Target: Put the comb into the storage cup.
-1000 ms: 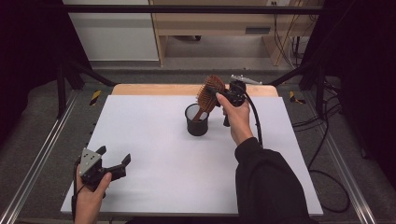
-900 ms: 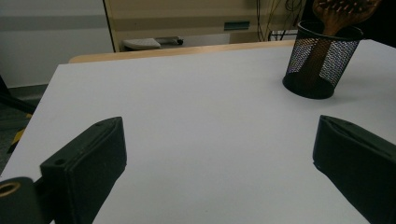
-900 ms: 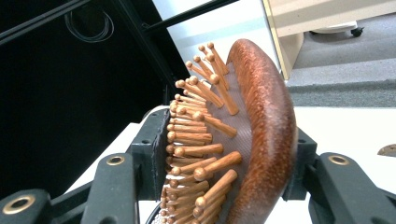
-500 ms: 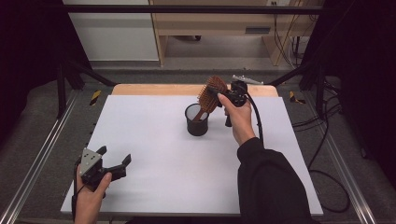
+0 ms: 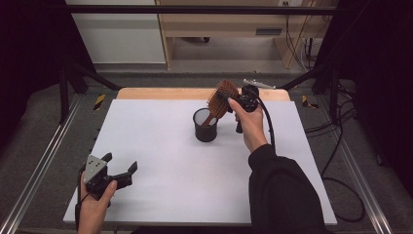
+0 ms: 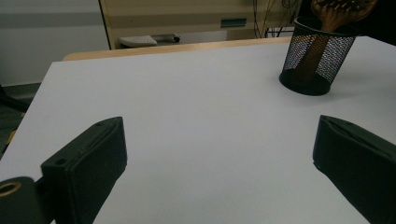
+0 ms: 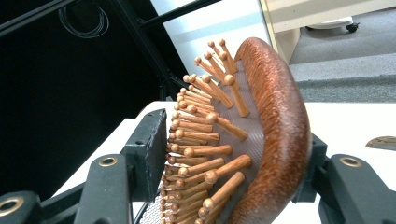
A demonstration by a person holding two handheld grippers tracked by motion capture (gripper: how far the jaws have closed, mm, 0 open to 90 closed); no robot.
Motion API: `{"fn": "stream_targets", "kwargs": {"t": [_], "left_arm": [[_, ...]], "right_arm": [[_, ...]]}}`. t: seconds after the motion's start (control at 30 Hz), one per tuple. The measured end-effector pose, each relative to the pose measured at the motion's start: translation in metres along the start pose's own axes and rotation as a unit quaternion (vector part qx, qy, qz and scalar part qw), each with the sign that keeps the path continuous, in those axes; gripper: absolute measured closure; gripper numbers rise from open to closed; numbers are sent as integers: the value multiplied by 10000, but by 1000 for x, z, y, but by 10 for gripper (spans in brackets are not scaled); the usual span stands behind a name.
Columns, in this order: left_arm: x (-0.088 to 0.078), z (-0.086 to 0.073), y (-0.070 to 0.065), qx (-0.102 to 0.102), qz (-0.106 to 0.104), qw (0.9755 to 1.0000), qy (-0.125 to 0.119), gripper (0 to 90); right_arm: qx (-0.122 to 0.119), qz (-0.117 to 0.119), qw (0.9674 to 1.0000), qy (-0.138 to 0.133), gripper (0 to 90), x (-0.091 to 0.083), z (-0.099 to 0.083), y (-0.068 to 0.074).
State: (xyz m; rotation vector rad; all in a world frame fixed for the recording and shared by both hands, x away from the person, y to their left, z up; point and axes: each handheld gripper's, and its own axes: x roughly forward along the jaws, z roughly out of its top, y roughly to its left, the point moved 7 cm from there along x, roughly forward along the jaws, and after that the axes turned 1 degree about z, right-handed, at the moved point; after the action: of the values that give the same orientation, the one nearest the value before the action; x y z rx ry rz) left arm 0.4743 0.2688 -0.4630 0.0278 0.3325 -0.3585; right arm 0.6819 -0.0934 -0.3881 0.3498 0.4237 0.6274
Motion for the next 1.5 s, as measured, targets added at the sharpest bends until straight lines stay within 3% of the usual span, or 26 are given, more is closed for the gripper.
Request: {"fn": "stream_targets", "kwargs": {"t": [1.5], "left_arm": [[0,0,1,2,-15,10000,4,34]], "right_arm": [[-124,-144,9998,68,225,-1,0,-1]]}}
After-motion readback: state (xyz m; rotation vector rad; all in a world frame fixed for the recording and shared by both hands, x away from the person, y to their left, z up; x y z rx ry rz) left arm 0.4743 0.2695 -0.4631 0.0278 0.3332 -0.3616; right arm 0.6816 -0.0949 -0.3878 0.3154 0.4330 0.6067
